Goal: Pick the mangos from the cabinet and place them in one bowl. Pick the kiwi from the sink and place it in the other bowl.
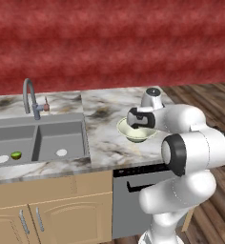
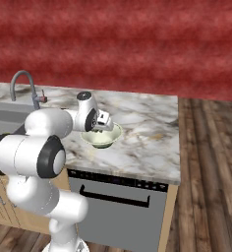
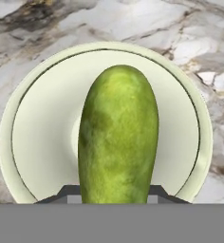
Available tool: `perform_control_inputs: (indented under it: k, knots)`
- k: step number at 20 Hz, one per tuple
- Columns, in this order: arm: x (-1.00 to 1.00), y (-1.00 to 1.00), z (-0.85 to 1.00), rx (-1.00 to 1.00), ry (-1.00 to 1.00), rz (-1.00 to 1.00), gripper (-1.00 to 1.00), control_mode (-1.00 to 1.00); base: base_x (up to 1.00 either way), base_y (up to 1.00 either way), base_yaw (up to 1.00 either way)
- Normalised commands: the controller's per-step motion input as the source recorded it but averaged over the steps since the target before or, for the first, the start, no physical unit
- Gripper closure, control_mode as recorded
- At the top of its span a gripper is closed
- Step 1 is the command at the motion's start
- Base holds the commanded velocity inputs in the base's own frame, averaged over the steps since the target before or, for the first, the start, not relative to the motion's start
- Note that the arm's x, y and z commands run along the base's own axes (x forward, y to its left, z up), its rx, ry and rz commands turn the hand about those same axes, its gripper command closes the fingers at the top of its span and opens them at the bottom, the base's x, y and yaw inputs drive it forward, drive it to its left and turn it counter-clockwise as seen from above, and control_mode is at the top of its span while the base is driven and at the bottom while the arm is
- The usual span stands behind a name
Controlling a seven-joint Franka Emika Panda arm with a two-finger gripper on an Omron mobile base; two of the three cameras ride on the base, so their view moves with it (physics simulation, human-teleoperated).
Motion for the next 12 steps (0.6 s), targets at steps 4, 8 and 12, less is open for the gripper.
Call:
perform_control_inputs:
  k: [4,8,12]
  knots:
    - [0.01,0.0,-0.22,0.0,0.02,0.0,1.0,-1.0,0.0,0.0,0.0]
    - [0.1,0.0,-0.2,0.0,0.01,0.0,1.0,-1.0,0.0,0.0,0.0]
    - [0.26,0.0,-0.11,0.0,0.0,0.0,1.0,-1.0,0.0,0.0,0.0]
